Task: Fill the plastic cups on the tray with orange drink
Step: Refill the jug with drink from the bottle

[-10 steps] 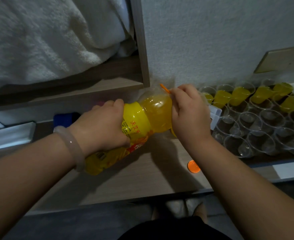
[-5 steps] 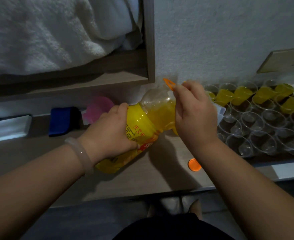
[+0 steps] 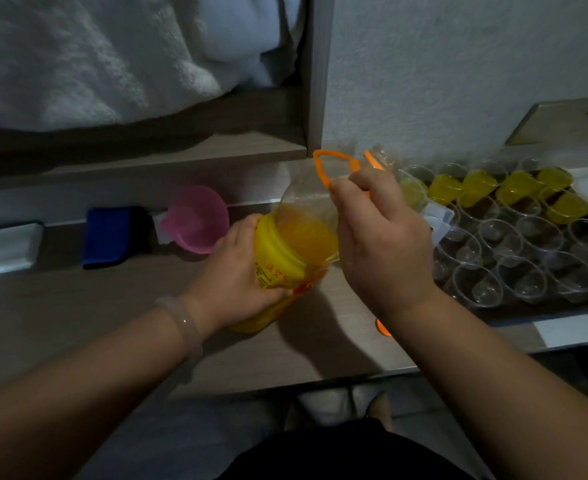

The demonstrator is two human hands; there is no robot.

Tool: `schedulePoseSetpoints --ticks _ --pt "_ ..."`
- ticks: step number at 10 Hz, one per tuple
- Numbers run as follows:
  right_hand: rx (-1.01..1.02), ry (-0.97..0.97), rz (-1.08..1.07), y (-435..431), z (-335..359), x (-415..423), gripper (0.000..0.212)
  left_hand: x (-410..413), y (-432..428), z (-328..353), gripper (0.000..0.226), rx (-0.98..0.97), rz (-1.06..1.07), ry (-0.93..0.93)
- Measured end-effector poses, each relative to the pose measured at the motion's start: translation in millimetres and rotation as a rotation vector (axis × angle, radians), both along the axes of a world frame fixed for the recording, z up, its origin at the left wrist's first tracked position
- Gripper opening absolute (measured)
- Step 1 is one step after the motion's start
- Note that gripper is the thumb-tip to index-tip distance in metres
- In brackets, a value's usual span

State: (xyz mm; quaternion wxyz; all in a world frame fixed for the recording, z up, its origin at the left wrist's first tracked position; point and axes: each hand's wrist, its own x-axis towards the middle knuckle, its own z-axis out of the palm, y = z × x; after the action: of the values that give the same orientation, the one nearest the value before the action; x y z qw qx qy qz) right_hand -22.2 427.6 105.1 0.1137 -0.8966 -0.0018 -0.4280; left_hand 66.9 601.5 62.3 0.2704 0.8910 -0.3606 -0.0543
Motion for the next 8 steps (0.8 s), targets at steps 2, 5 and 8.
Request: schedulePoseSetpoints --ticks 2,5,8 --pt "-0.07 -0.01 0.071 15.9 -1.6 -2.4 0.021 -4.4 -2.1 -31.7 0.105 -0.182 0.059 0.091" --pt "-0.109 -0.061 0.235 40.6 -2.9 -3.9 0.025 4.7 -1.2 -65.2 0.108 -0.303 0.109 0.249" --pt "-0.155 -0.018 0.281 44.9 -6.9 -4.0 0.025 5.1 -4.6 -93.4 0.117 -0.118 0.162 0.35"
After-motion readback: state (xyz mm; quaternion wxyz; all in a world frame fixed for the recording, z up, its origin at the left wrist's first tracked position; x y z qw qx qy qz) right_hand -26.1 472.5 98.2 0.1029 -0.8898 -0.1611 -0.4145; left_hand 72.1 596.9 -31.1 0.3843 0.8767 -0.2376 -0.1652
